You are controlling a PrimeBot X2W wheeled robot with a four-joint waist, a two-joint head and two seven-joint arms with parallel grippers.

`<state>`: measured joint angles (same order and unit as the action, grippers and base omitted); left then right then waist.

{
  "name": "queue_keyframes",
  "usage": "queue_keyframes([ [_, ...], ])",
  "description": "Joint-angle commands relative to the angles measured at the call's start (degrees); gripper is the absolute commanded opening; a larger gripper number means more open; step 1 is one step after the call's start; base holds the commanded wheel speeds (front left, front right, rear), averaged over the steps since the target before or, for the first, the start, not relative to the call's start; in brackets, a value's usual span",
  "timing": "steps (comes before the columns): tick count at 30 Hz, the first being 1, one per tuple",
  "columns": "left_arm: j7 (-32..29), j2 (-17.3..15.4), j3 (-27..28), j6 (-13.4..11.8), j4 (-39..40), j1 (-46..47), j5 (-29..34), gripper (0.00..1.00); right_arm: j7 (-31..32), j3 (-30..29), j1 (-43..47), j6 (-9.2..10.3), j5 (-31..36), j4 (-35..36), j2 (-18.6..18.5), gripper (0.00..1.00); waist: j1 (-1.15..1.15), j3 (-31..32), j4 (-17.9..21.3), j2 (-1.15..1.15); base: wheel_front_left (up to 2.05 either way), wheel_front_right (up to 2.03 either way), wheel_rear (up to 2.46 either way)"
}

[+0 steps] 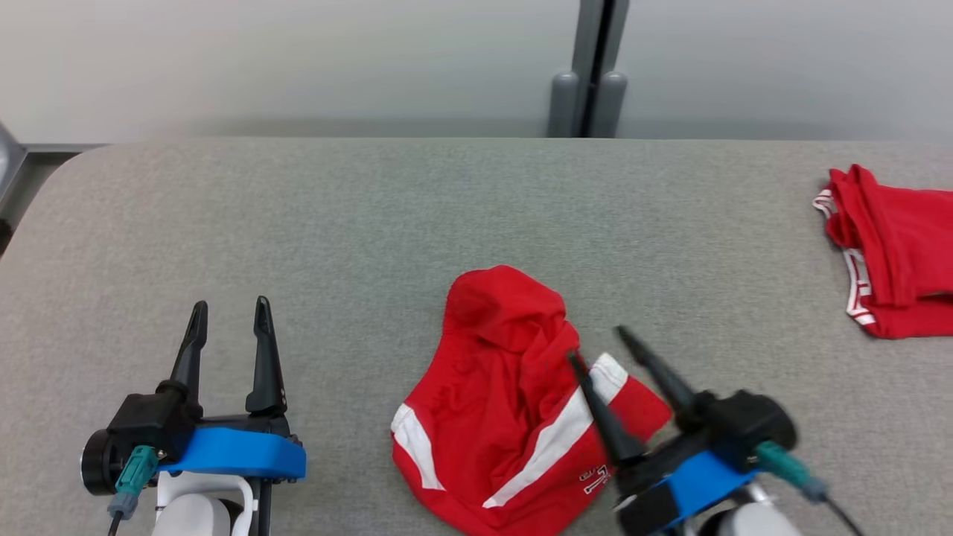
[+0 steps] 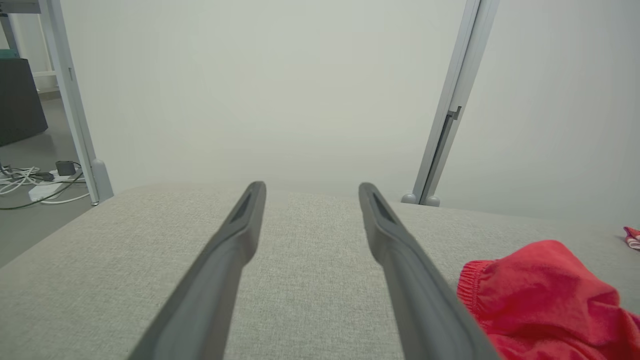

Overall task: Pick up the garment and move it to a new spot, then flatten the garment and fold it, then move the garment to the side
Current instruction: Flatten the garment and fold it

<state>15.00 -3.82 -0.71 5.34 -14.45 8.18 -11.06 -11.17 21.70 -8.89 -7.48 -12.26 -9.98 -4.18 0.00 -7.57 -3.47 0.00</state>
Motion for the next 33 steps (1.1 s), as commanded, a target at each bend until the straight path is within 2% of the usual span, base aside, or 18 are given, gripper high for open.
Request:
queue_keyframes([
  [1, 0.24, -0.49, 0.14, 0.03, 0.08, -0.72, 0.29, 1.00, -0.32, -3.20, 1.88, -0.04, 1.10, 1.73, 0.04, 1.00, 0.00, 0.70, 1.08, 0.00, 0.00, 0.00, 0.00],
  [7, 0.24, -0.78, -0.05, 0.17, 0.05, -0.97, 0.62, 1.00, -0.22, -13.74, 6.08, -0.04, 3.06, 6.30, 0.62, 1.00, 0.00, 0.88, 2.70, 0.00, 0.00, 0.00, 0.00],
  [14, 0.24, -0.90, -0.79, 0.40, -0.42, -0.98, 0.83, 1.00, -0.99, -23.03, 9.64, -0.04, 3.15, 7.08, 1.28, 1.00, 0.00, 0.64, 3.29, 0.00, 0.00, 0.00, 0.00],
  [24, 0.24, -1.42, -3.44, 0.92, -1.19, 0.15, 1.90, 1.00, -1.60, -23.93, 8.56, -0.04, 1.15, 5.96, 1.31, 1.00, 0.00, 0.40, 3.43, 0.00, 0.00, 0.00, 0.00],
  [33, -4.43, -2.60, -14.13, 2.14, -2.93, 2.57, 1.92, 1.00, -0.95, -23.69, 7.91, -0.04, 0.94, 4.47, 1.30, 1.00, 0.00, 0.51, 2.71, 0.00, 0.00, 0.00, 0.00],
])
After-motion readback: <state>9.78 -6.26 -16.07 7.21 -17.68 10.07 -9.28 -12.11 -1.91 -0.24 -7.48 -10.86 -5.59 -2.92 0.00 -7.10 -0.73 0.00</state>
